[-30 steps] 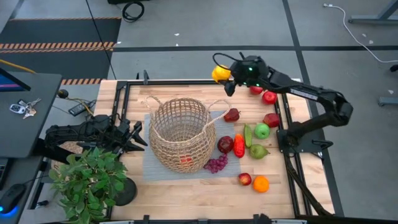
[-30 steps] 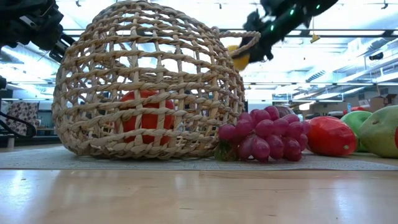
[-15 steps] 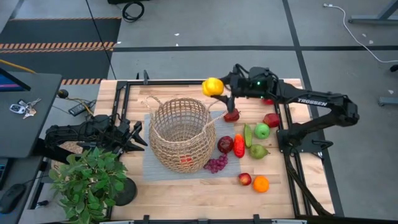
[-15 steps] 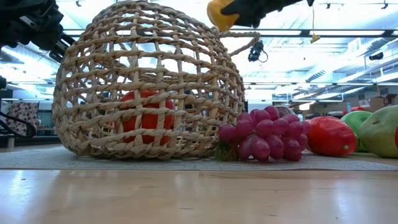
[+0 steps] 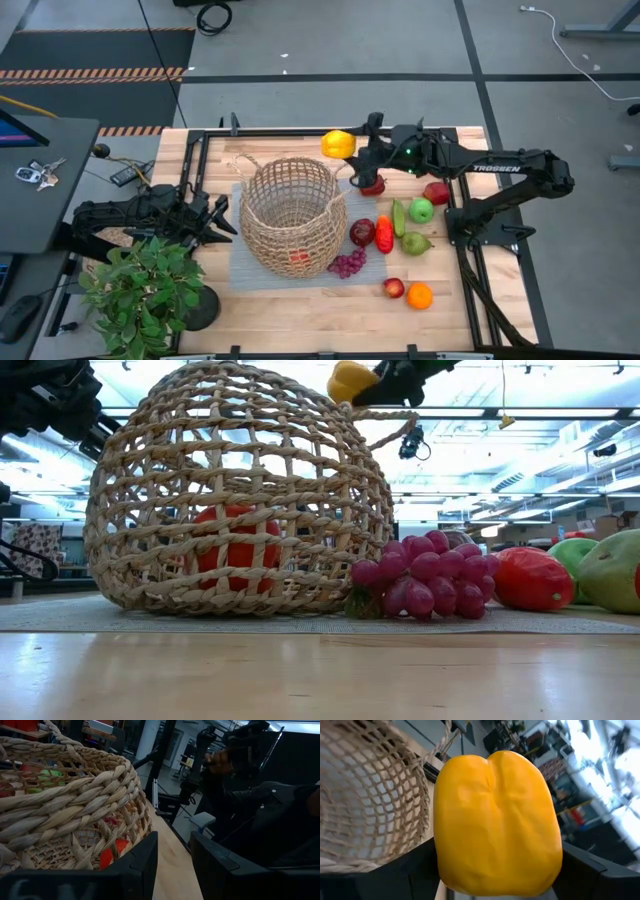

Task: Build produce basket
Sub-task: Put the bell pepper into the brown basket

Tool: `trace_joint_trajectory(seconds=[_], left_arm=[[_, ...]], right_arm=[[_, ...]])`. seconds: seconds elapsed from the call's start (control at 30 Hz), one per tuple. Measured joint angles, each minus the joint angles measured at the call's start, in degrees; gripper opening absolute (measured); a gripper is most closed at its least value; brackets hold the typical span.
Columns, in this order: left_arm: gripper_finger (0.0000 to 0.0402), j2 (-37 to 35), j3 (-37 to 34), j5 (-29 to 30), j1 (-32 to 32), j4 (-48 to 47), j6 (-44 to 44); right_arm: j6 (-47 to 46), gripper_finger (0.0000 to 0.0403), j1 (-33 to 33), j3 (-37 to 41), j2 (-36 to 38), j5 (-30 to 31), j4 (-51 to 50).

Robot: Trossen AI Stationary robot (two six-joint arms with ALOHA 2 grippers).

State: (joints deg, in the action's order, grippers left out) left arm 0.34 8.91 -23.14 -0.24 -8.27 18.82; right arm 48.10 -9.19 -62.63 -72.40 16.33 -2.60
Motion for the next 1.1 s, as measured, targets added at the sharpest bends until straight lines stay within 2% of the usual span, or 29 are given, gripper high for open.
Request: trace_joint_trajectory(seconds=[0.3, 0.63, 1.0, 1.1], left_arm=[[0.0121, 0.02, 0.02, 0.01, 0.01, -0.02, 0.01], [0.0121, 0.02, 0.01, 0.00, 0.01, -0.02, 0.01], [0.0121, 0.02, 0.01, 0.00, 0.00, -0.02, 0.02], [0.0121, 0.02, 0.00, 0.01, -0.01, -0.02, 0.01]], right_arm=[[16.67, 0.0305, 4.53, 0.00, 0.00, 0.64, 0.69], [34.69, 0.0315, 5.95, 0.00, 0.00, 2.32, 0.42], [33.98, 0.0327, 5.91, 0.00, 0.00, 3.72, 0.42], [30.24, 0.0327, 5.49, -0.01, 0.00, 3.37, 0.40]])
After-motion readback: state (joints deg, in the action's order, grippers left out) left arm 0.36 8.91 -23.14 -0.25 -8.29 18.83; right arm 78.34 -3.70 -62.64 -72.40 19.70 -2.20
